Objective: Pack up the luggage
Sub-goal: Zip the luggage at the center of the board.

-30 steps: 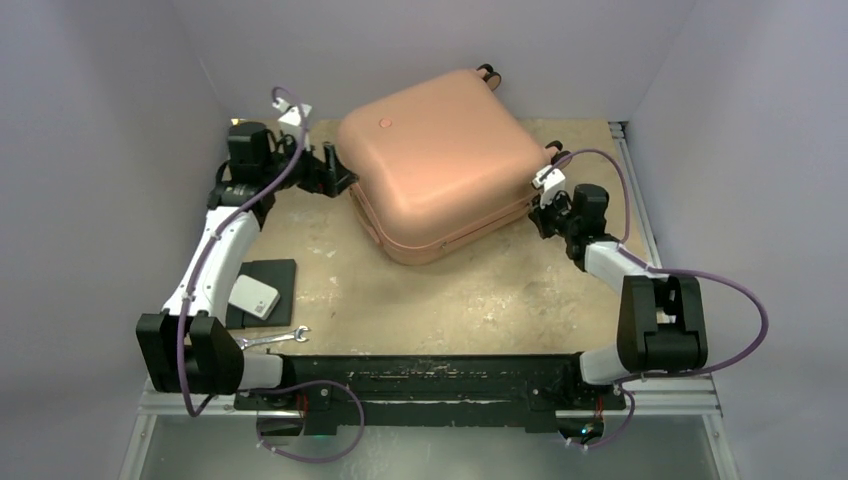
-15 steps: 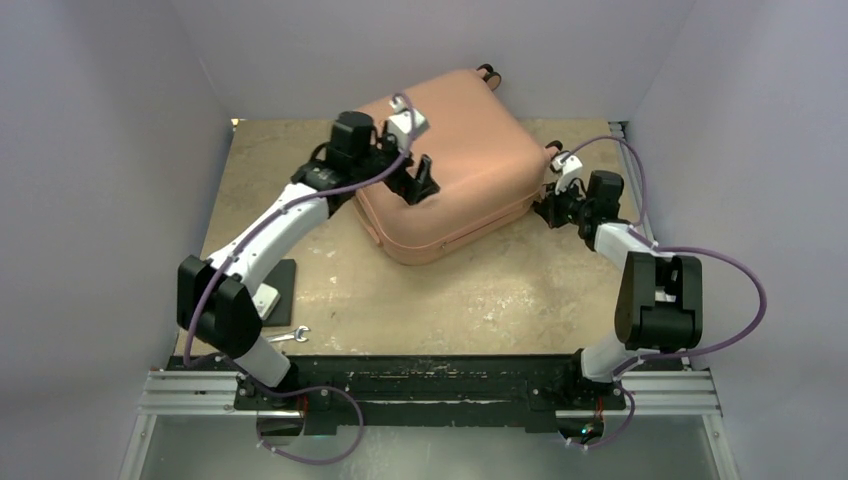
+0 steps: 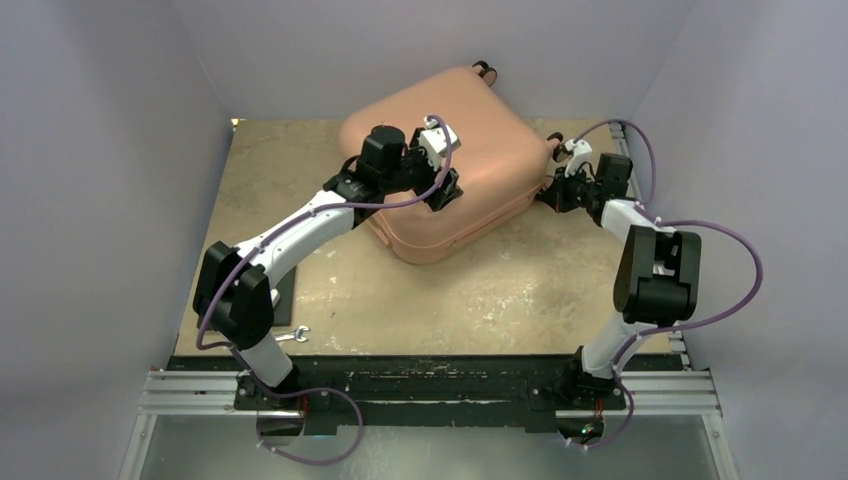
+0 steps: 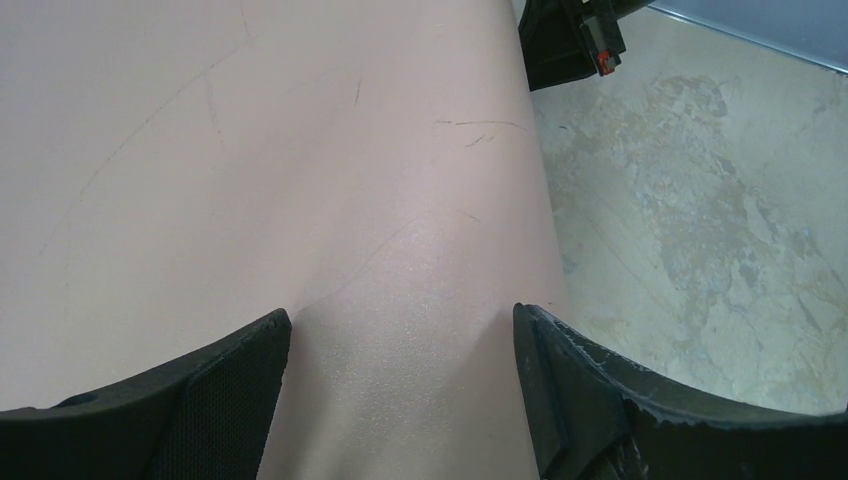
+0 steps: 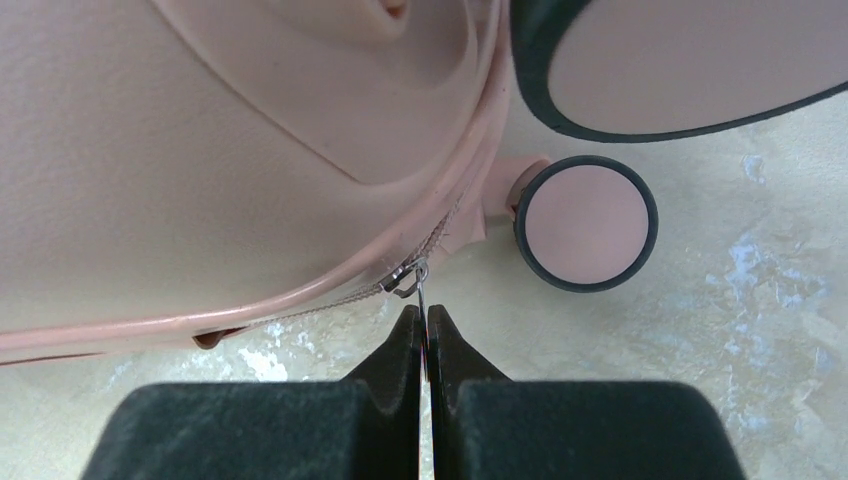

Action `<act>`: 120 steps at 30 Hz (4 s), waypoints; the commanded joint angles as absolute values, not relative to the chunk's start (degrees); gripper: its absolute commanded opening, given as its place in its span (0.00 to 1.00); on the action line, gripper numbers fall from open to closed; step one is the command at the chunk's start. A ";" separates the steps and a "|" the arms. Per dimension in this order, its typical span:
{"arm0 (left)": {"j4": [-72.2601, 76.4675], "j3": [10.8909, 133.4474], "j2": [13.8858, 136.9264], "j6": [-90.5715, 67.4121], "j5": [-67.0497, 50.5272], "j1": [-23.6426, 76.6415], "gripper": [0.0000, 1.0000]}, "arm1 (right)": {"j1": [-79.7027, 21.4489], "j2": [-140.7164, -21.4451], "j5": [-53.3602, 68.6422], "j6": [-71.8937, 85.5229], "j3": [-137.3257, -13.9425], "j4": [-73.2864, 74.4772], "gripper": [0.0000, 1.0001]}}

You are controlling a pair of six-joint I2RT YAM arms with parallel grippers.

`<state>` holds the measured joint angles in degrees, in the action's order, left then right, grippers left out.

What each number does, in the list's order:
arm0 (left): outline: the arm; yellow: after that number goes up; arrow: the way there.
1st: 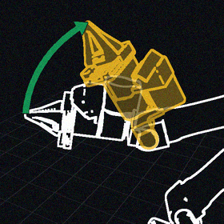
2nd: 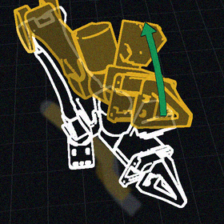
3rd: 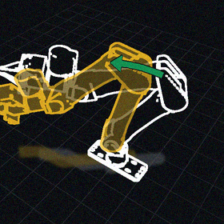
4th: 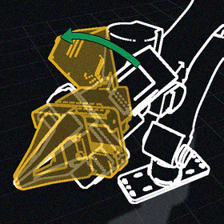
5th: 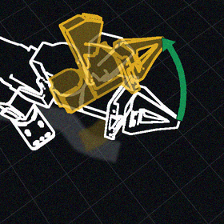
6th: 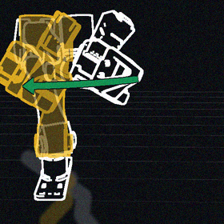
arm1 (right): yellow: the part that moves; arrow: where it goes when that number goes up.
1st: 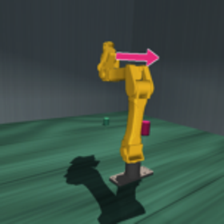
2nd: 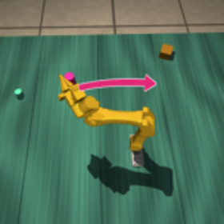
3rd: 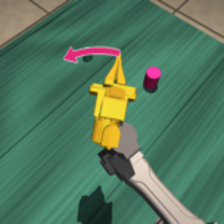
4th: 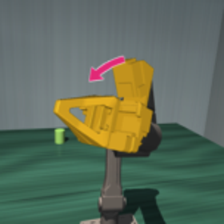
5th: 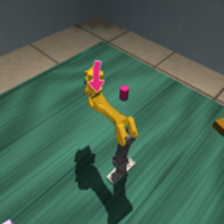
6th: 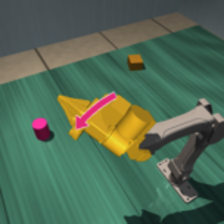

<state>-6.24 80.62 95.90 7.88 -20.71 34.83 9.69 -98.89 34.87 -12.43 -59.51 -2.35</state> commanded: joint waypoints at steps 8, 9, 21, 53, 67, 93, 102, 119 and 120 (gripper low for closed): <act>-17.23 74.73 100.45 11.51 -14.85 34.93 0.78 | 14.02 -108.18 38.36 -13.47 -72.68 2.35 0.00; -17.75 75.70 100.11 11.88 -14.15 35.34 0.79 | 14.06 -108.07 38.67 -13.59 -72.37 2.11 0.00; -21.32 88.68 102.37 14.19 2.99 47.38 0.99 | 14.05 -108.65 40.17 -12.94 -70.86 1.19 0.00; -21.01 55.20 79.54 -3.26 -24.14 11.94 0.96 | 14.00 -108.32 42.28 -12.72 -69.76 0.75 0.00; -3.83 53.57 90.48 -19.58 -37.28 2.99 0.99 | 14.04 -108.02 41.56 -13.10 -69.06 0.94 0.00; 4.92 56.69 102.23 -27.96 -30.01 2.20 0.86 | 13.98 -108.26 41.66 -13.44 -68.60 0.88 0.00; 2.81 60.34 105.66 -29.63 -26.28 2.29 0.72 | 14.05 -108.46 41.65 -13.10 -68.64 0.87 0.00; 12.45 55.86 100.32 -38.70 -32.81 0.62 0.95 | 14.05 -108.81 41.97 -13.01 -68.65 1.12 0.00; 12.66 55.97 100.75 -38.97 -32.27 0.57 0.95 | 14.01 -108.81 41.89 -13.01 -68.64 1.16 0.00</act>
<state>7.20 54.35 101.14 -35.92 -33.98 0.82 12.45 -108.38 45.84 -12.62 -69.23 1.67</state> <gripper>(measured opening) 0.946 0.008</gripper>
